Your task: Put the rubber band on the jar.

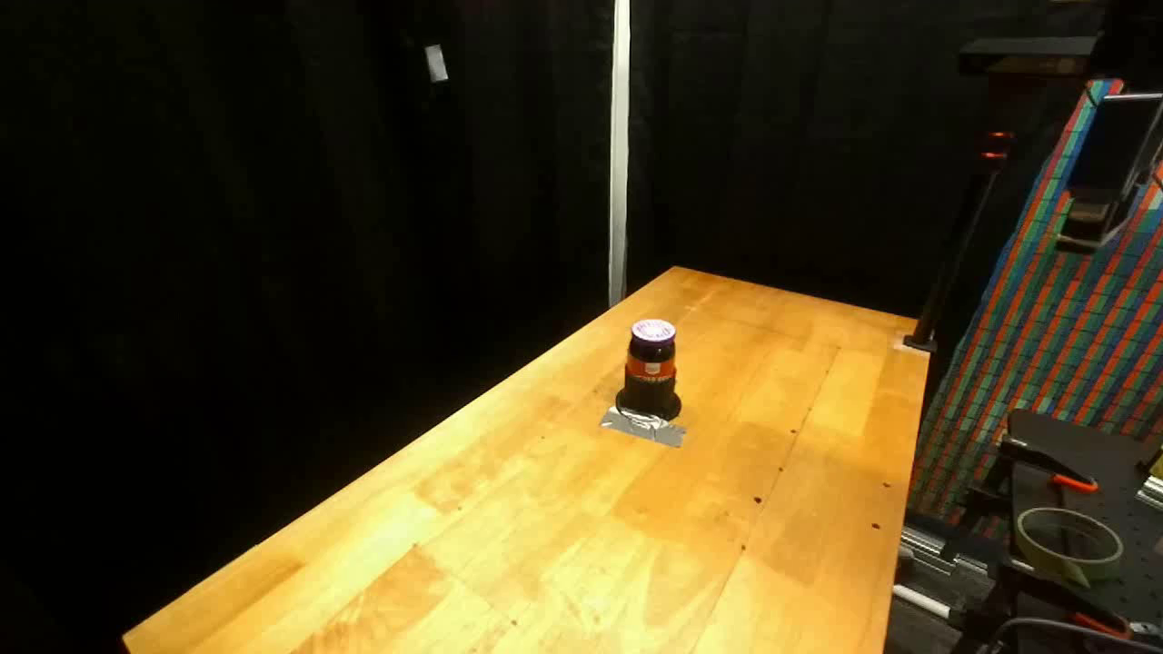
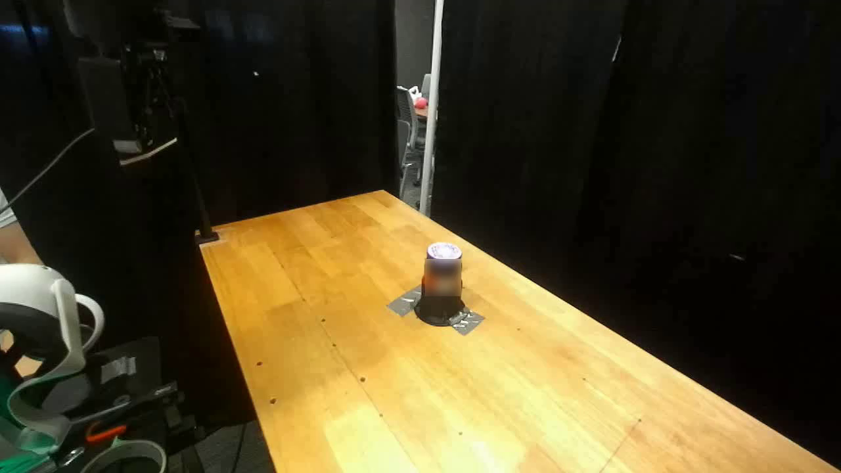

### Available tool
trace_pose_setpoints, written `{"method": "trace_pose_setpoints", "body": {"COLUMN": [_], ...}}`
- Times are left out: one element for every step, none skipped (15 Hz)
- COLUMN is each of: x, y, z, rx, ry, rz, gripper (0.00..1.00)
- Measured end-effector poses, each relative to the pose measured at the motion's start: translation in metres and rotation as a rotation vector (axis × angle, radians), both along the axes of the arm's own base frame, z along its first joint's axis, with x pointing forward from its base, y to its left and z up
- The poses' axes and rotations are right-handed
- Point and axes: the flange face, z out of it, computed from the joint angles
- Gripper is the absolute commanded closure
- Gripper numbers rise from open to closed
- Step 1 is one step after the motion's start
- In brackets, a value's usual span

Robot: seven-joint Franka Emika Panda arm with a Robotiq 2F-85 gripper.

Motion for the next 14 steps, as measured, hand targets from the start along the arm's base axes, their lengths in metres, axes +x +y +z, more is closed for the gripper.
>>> {"method": "trace_pose_setpoints", "body": {"x": [0.000, 0.000, 0.000, 0.000, 0.000, 0.000, 0.001, 0.005, 0.013, 0.025, 0.040, 0.056, 0.074, 0.093], "y": [0.000, 0.001, 0.001, 0.001, 0.001, 0.001, 0.005, 0.011, 0.021, 0.031, 0.041, 0.049, 0.056, 0.062], "z": [0.001, 0.003, 0.004, 0.004, 0.004, 0.003, 0.003, 0.003, 0.004, 0.004, 0.002, -0.001, -0.005, -0.011], "rx": [0.001, 0.001, 0.002, 0.002, 0.002, 0.000, -0.007, -0.014, -0.018, -0.017, -0.013, -0.014, -0.016, -0.020], "ry": [-0.003, -0.006, -0.008, -0.009, -0.009, -0.008, -0.008, -0.009, -0.022, -0.035, -0.050, -0.066, -0.083, -0.105], "rz": [0.000, 0.001, 0.001, 0.001, 0.001, 0.003, 0.013, 0.031, 0.054, 0.074, 0.096, 0.116, 0.135, 0.151], "gripper": [0.00, 0.00, 0.00, 0.00, 0.00, 0.00, 0.00, 0.00, 0.00, 0.00, 0.00, 0.00, 0.00, 0.00]}}
